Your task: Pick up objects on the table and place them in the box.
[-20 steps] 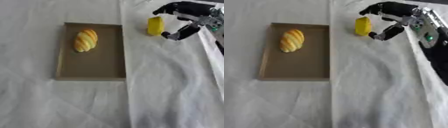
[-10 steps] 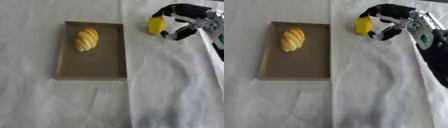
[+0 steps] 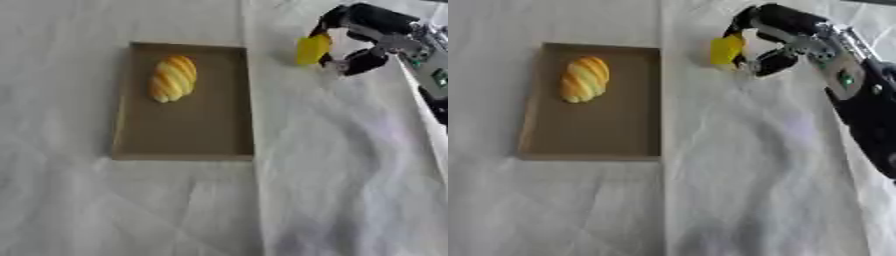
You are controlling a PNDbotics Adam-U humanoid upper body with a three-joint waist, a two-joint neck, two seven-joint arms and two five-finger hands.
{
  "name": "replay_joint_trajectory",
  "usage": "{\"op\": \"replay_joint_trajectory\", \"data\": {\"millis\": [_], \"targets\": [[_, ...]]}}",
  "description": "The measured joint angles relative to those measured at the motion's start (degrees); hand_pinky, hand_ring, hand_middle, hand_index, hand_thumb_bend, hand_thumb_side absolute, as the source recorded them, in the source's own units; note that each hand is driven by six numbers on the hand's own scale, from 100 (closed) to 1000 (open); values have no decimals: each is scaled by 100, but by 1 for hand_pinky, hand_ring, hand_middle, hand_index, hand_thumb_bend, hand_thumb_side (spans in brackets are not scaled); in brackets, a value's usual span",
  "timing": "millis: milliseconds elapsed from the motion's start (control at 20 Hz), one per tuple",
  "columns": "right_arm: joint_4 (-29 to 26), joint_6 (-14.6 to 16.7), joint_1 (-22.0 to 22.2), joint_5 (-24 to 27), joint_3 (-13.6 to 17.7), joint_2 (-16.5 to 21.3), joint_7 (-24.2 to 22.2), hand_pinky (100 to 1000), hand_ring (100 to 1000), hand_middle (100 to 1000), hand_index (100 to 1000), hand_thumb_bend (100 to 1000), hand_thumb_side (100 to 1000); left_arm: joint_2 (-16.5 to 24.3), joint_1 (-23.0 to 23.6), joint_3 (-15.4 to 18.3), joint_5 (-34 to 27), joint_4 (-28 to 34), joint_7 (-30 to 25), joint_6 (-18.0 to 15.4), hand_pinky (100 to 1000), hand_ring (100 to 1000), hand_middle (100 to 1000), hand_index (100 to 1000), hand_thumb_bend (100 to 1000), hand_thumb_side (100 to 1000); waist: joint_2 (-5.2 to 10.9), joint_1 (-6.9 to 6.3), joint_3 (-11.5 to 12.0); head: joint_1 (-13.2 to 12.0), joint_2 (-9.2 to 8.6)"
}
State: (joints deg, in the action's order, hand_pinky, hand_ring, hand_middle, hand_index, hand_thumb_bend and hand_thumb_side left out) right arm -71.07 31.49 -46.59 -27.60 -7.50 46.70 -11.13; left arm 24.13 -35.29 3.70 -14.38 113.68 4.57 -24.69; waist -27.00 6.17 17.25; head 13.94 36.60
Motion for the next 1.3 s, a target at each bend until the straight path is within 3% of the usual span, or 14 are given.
{"op": "replay_joint_trajectory", "data": {"millis": [300,450,600,1000,1300], "targets": [[-1078,-268,-127,876,-104,49,-241,847,637,486,678,100,100,0,-20,-32,-18,0,-22,-22,880,963,814,865,100,590,53,0,-3,7,0],[-1581,-352,-302,959,-323,-10,-463,839,632,495,677,100,100,0,-69,-63,-33,0,-39,-39,878,957,812,864,100,575,73,-5,4,33,8],[-1829,-372,-579,876,-602,-338,-730,833,631,498,675,100,100,0,-148,-108,-61,0,-81,-90,877,951,811,864,100,560,117,-9,28,77,16],[-1408,-390,-918,100,-1047,-1699,-1154,851,633,500,686,100,100,-2,-176,-195,-109,0,-177,-177,878,955,813,865,100,572,165,-15,84,155,106],[-946,-298,-834,-460,-1093,-2034,-1056,841,639,502,681,100,100,-4,-151,-205,-126,0,-205,-155,878,956,813,864,100,575,175,29,85,139,114]]}}
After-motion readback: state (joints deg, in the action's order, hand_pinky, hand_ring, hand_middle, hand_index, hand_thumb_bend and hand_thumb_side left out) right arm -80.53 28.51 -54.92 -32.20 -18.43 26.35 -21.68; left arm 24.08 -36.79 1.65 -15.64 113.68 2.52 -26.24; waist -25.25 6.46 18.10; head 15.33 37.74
